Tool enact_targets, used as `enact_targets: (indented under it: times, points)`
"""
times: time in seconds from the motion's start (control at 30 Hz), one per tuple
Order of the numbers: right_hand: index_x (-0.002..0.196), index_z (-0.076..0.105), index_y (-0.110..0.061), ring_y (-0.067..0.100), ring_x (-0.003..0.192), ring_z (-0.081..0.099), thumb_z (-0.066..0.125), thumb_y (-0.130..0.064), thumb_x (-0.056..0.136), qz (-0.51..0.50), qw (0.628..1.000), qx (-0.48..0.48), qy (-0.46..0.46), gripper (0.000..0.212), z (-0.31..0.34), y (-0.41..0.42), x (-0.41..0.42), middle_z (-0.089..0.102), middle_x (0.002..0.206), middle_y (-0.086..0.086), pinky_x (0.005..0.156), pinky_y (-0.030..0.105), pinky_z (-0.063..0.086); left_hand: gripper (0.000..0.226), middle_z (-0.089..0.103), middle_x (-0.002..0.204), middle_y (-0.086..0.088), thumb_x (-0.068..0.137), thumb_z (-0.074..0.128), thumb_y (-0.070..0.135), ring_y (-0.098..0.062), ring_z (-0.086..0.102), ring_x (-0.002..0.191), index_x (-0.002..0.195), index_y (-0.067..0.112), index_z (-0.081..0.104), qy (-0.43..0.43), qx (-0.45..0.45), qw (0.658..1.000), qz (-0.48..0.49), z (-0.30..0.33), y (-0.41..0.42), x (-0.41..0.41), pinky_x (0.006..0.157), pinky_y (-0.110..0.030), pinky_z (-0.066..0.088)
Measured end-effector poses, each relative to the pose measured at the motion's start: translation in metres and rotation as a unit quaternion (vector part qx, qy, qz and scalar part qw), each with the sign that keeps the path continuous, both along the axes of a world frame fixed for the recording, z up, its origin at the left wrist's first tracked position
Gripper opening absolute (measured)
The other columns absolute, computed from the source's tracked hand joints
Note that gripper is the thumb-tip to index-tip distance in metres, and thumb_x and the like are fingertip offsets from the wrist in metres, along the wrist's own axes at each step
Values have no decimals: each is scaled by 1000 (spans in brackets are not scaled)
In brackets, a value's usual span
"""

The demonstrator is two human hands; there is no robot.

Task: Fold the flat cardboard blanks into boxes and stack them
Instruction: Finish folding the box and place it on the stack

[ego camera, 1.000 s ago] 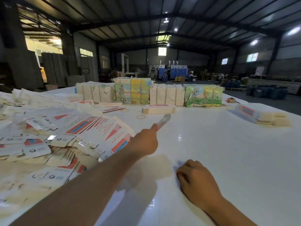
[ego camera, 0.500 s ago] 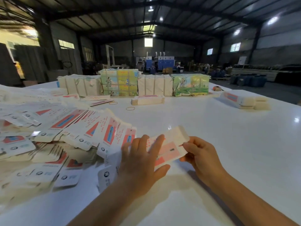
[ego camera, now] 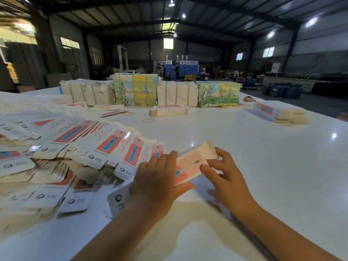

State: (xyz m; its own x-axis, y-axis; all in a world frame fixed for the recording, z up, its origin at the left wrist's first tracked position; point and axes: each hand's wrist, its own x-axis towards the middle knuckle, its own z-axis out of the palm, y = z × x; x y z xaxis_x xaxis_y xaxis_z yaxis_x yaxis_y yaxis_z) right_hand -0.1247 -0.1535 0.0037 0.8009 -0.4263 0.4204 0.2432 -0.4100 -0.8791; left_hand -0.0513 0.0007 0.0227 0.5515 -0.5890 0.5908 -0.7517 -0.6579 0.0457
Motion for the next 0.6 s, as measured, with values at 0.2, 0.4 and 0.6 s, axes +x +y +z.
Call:
enact_targets:
  times: [0.2,0.4,0.6]
  points:
    - [90,61,-25,6,85,59,71,-19,81,-50,998,29,-24,15,1,0,1,56,102,-13,64,15,51,84,48,128,12,68,21,79,-12,48,109,137,32,25,41,16,999,15,-9,1,9,83,-20,32]
    - [91,60,-27,9,76,59,73,-16,80,-163,983,64,-58,20,3,1,1,62,86,-1,68,19,52,76,50,127,13,74,32,79,-9,51,105,134,34,26,16,-8,999,40,-14,-1,9,85,-22,42]
    - [86,67,-35,6,73,62,61,-10,89,-122,987,50,-91,25,4,10,0,67,89,-14,63,13,49,85,50,125,15,64,18,82,-7,50,101,135,35,25,13,-13,999,42,-15,-6,7,76,-17,32]
